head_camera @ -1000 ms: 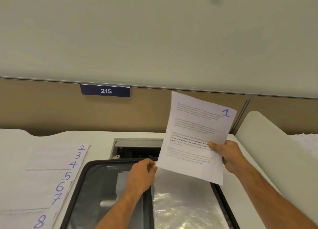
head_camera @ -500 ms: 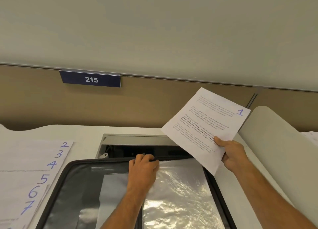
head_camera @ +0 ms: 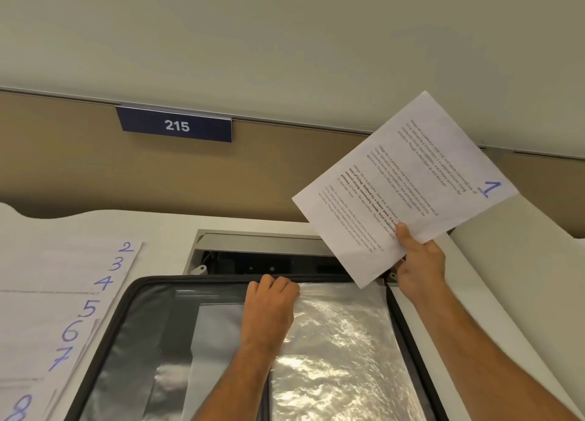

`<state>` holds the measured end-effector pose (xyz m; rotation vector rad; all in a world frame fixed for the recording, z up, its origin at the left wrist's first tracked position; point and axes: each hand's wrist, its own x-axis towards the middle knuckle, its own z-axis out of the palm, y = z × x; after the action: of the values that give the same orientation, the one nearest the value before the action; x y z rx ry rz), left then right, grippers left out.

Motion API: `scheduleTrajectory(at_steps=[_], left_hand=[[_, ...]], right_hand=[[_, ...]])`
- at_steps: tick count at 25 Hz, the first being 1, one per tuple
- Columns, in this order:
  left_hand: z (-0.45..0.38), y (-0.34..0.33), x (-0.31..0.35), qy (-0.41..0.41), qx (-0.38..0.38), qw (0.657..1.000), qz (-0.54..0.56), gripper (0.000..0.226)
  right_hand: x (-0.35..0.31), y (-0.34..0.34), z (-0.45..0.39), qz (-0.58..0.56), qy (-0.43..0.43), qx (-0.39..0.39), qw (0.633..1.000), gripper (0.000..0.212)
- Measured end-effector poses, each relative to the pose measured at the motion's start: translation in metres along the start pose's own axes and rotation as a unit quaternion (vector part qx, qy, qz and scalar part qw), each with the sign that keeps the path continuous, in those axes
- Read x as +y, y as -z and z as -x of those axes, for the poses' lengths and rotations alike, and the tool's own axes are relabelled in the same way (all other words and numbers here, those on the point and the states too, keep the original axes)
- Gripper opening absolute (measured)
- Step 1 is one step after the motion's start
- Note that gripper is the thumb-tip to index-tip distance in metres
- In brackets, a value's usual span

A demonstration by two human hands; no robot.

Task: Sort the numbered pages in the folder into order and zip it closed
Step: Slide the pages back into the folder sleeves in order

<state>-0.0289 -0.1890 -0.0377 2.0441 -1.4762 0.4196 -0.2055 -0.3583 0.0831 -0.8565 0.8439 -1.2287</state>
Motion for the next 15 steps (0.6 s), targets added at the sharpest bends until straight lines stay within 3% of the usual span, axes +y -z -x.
scheduleTrajectory(at_steps=[4, 8, 15], left_hand=[[0.003, -0.002, 0.0, -0.008, 0.008, 1.0, -0.017, 0.041], [0.003, -0.002, 0.001, -0.036, 0.023, 0.999, -0.03, 0.032], [0.003, -0.003, 0.001, -0.05, 0.022, 0.998, -0.016, 0.024]], right_hand=[[0.006, -0.012, 0.003, -0.004, 0.012, -0.008, 1.0, 0.031], [0.008, -0.022, 0.003, -0.007, 0.033, -0.011, 0.999, 0.028], [0.014, -0.033, 0.008, 0.002, 0.04, -0.037, 0.999, 0.039]])
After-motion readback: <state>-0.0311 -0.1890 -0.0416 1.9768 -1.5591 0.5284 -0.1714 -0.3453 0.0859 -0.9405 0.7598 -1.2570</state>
